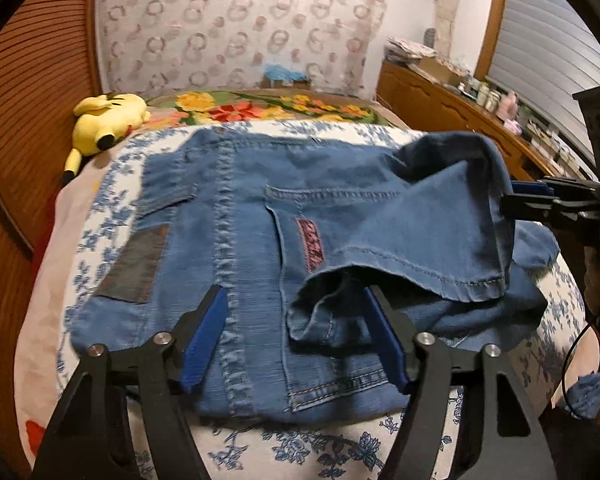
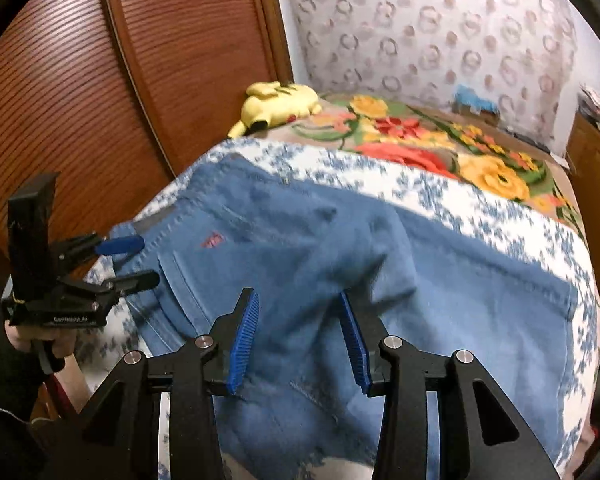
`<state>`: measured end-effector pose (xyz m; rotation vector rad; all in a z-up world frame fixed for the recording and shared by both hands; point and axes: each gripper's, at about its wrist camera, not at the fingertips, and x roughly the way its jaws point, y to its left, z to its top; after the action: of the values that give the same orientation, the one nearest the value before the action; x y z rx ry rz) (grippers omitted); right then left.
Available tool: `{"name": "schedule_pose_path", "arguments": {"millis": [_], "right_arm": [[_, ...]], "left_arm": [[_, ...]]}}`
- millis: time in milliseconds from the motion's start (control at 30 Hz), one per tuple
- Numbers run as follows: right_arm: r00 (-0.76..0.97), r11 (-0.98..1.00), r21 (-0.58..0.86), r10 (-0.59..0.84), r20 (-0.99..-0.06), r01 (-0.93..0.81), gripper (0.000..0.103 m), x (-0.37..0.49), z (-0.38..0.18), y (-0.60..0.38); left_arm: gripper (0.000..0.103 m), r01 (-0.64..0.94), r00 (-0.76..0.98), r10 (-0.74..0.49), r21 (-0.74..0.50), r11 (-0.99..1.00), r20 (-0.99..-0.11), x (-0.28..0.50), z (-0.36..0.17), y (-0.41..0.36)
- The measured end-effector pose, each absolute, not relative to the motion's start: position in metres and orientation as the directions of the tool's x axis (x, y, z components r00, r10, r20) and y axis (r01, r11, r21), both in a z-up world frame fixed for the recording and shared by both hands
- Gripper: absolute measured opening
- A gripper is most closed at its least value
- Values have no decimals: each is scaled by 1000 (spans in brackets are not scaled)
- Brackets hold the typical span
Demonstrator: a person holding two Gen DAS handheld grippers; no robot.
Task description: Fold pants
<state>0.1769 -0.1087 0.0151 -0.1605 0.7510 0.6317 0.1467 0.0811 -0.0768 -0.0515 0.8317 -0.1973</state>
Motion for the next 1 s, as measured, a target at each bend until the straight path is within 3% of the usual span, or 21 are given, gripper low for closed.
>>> {"name": "schedule_pose_path", "arguments": {"millis": [100,333,400,433,467,500,600,800,1000], "right_arm": [[542,803,110,489,-683,-586,45,172,15,-107],[475,776,163,521,-709,-609,45,177,4,-104],[459,768,166,524,-717,-618,43,180,1,-100],[455,762,167,530,-716,-625,37,183,-1,-106],[449,754,167,536,-715,-635,18,185,-1,-106],[446,746,160,540,-714,-646,12,186,1,-104],[466,730,136,556,-688,-670,5,192,14,-102],[507,692,142,637,-580,-707,3,206,71,-96],[486,637,155,702,-520,-755,3,223,110,-67]], "left_arm": [[54,181,652,-206,-114,977,-730,153,-78,77],[37,224,632,-219,-96,970,-743,159,-86,68],[26,227,630,-238,-118,967,-739,158,-85,69],[23,225,634,-242,-124,966,-735,157,-84,70],[18,224,640,-244,-127,966,-729,155,-82,71],[15,226,645,-252,-135,965,-722,153,-79,71],[12,221,671,-249,-132,966,-698,144,-66,74],[4,190,746,-229,-129,973,-625,120,-28,93],[4,130,786,-183,-132,983,-591,104,-12,122]]}}
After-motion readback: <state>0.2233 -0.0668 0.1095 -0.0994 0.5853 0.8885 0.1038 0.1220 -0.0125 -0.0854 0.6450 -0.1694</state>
